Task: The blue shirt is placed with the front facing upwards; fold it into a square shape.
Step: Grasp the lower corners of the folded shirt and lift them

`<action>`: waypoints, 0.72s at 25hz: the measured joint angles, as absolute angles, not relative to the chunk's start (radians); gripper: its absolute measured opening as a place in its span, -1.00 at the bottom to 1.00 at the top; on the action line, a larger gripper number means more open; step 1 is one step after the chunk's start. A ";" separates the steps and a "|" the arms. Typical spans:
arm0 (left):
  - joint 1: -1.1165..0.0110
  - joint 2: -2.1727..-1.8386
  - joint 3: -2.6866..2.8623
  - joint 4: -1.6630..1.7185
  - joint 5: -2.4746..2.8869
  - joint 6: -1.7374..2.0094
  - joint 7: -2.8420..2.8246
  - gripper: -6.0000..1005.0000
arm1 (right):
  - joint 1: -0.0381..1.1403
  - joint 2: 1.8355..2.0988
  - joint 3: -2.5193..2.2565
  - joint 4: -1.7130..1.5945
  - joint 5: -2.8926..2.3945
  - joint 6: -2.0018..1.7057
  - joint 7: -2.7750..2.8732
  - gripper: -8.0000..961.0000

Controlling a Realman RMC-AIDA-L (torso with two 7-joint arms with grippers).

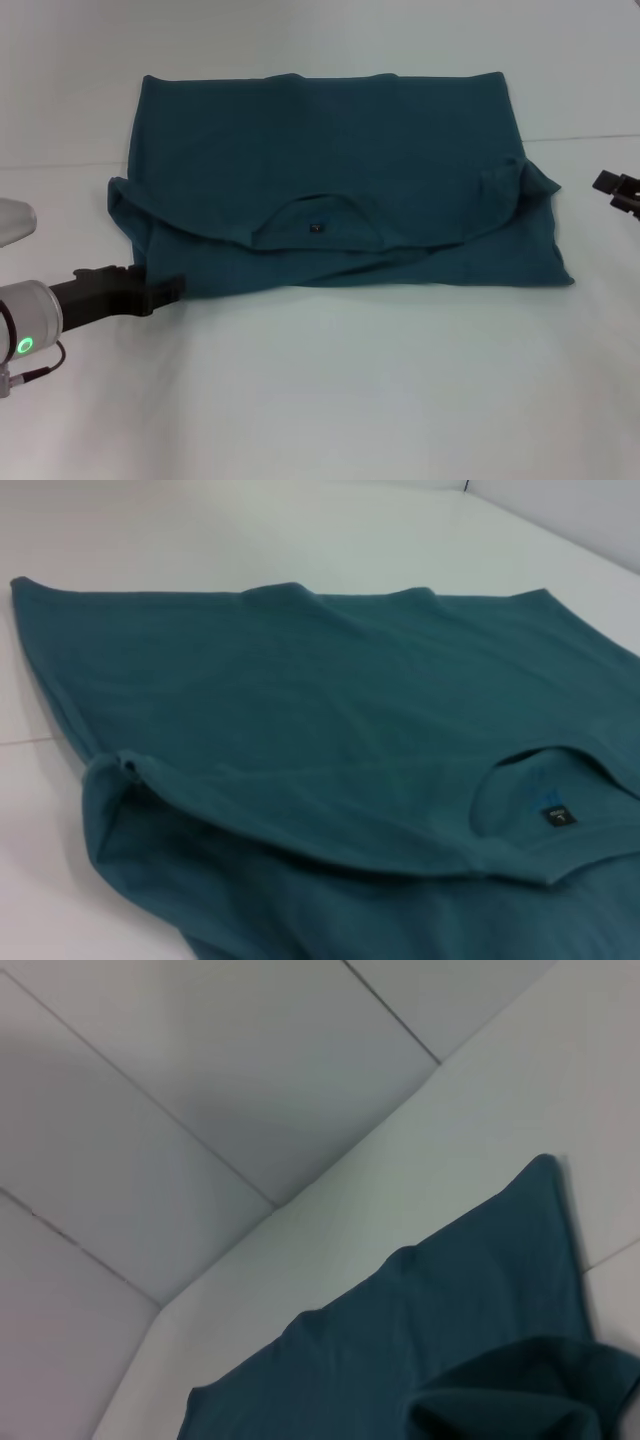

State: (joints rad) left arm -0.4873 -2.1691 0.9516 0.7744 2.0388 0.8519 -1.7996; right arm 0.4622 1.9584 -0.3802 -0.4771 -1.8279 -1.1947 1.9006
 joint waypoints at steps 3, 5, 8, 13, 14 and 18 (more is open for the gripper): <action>-0.494 -2.169 0.954 0.764 2.041 0.846 -1.795 0.10 | 0.455 1.949 -0.414 -0.481 -1.833 -1.210 1.900 0.24; -0.500 -2.167 0.955 0.752 2.042 0.842 -1.793 0.07 | 0.446 1.936 -0.451 -0.502 -1.848 -1.233 1.900 0.24; -0.508 -2.166 0.957 0.739 2.043 0.835 -1.789 0.03 | 0.436 1.922 -0.479 -0.559 -1.907 -1.297 1.900 0.24; -0.516 -2.166 0.963 0.731 2.043 0.824 -1.776 -0.05 | 0.410 1.915 -0.480 -0.662 -2.009 -1.380 1.862 0.25; -0.518 -2.166 0.965 0.728 2.043 0.822 -1.776 -0.07 | 0.404 1.915 -0.480 -0.677 -2.027 -1.387 1.846 0.26; -0.526 -2.166 0.973 0.718 2.043 0.809 -1.776 -0.51 | 0.378 1.925 -0.478 -0.718 -2.066 -1.391 1.798 0.29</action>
State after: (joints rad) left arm -0.5263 -2.1656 0.9726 0.7177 2.0434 0.8093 -1.7756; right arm 0.3785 1.9245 -0.4781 -0.7184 -2.0664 -1.3914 1.7978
